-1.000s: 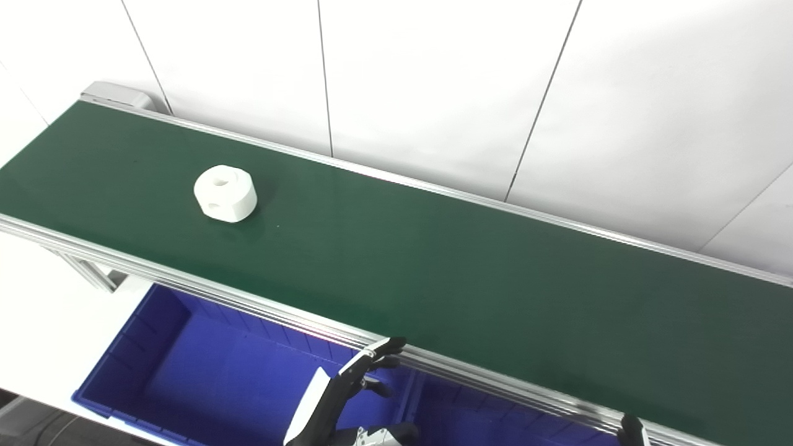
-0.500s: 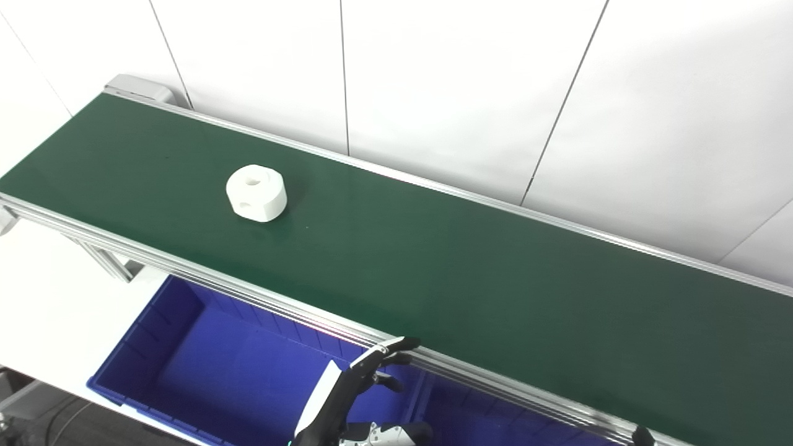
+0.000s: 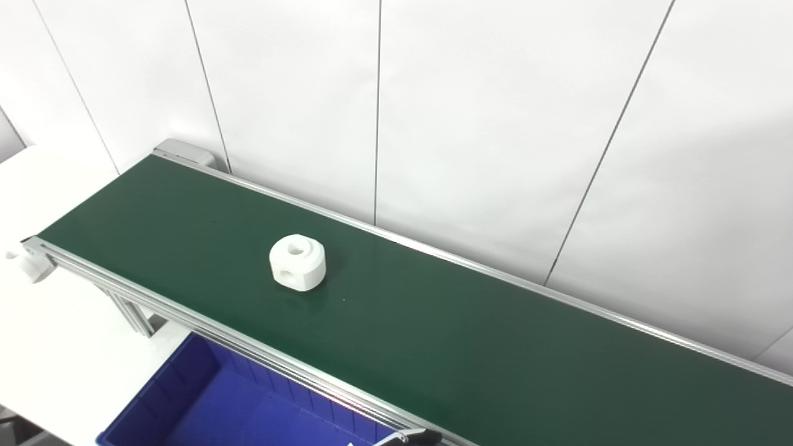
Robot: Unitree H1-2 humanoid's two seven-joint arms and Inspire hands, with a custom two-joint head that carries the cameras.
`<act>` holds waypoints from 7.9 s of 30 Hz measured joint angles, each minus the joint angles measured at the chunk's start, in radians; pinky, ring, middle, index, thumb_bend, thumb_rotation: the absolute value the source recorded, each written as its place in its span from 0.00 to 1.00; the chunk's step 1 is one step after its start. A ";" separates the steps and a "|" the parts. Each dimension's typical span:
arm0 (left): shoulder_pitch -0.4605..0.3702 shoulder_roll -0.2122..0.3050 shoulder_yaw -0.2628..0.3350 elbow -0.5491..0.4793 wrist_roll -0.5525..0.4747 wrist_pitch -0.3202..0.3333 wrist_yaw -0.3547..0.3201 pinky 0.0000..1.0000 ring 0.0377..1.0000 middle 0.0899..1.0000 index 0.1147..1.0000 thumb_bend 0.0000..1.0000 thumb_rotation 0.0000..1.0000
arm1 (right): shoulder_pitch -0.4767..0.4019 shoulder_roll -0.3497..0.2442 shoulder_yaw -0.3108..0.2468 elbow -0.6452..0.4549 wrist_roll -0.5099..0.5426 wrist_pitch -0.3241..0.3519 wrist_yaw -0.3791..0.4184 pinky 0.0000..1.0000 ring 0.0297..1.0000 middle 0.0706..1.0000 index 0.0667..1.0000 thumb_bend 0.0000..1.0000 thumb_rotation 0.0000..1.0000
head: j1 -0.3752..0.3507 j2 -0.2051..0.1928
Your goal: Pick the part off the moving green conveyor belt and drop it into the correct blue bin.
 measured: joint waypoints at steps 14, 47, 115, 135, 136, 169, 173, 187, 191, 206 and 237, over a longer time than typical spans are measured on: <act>0.038 0.006 0.005 -0.289 0.055 -0.007 0.002 0.51 0.64 0.68 0.70 0.93 0.53 | 0.020 -0.001 0.001 -0.055 0.011 0.003 0.005 0.99 1.00 1.00 1.00 0.77 1.00 | -0.049 0.084; -0.832 0.473 0.041 0.125 0.478 0.212 -0.323 0.81 0.83 0.83 0.79 0.98 0.31 | 0.023 0.026 0.029 -0.185 0.026 0.201 0.056 1.00 1.00 1.00 1.00 0.73 1.00 | -0.127 0.149; -0.904 0.523 -0.100 0.355 0.406 0.347 -0.246 0.36 0.42 0.44 0.42 0.52 0.00 | 0.066 0.024 0.028 -0.259 0.031 0.248 0.070 0.96 0.99 1.00 1.00 0.76 1.00 | -0.121 0.216; -0.429 0.730 0.023 -0.326 0.417 0.355 -0.588 0.46 0.43 0.42 0.44 0.52 0.00 | 0.056 -0.043 -0.017 -0.314 0.174 0.315 0.111 1.00 1.00 1.00 1.00 0.80 1.00 | 0.144 0.314; -0.409 0.730 0.035 -0.313 0.420 0.355 -0.587 0.47 0.44 0.42 0.44 0.52 0.00 | 0.050 -0.048 -0.019 -0.314 0.182 0.319 0.113 1.00 1.00 1.00 1.00 0.80 1.00 | 0.159 0.314; -0.335 0.760 0.080 -0.185 0.609 0.599 -0.965 0.96 0.98 0.97 0.92 1.00 0.95 | 0.016 -0.063 -0.006 -0.293 0.220 0.357 0.134 1.00 1.00 1.00 1.00 0.78 1.00 | 0.135 0.304; -0.344 0.767 0.101 -0.271 0.580 0.644 -1.058 1.00 1.00 1.00 0.97 1.00 0.95 | -0.012 -0.062 -0.005 -0.306 0.218 0.358 0.135 1.00 1.00 1.00 1.00 0.78 1.00 | 0.138 0.307; -0.440 0.786 0.371 -0.438 -0.202 0.769 -1.301 0.94 0.93 0.95 1.00 1.00 0.94 | -0.006 -0.053 0.006 -0.307 0.191 0.358 0.131 1.00 1.00 1.00 1.00 0.78 1.00 | 0.007 0.334; -0.436 0.784 0.379 -0.438 -0.455 0.769 -1.236 0.99 0.95 0.93 1.00 1.00 0.86 | -0.006 -0.038 0.019 -0.305 0.170 0.358 0.129 0.95 0.99 1.00 1.00 0.78 1.00 | -0.109 0.354; -0.105 0.240 0.480 -0.584 -0.516 0.609 -0.556 0.95 0.98 0.99 1.00 0.89 0.74 | 0.023 0.151 0.181 -0.387 -0.093 0.403 0.064 0.78 0.87 1.00 1.00 0.83 1.00 | -0.717 0.394; -0.055 0.034 0.241 -0.352 0.020 0.045 -0.195 0.94 0.99 1.00 1.00 0.62 0.98 | 0.030 0.165 0.173 -0.434 -0.223 0.439 -0.017 0.80 0.87 1.00 1.00 0.81 1.00 | -0.672 0.451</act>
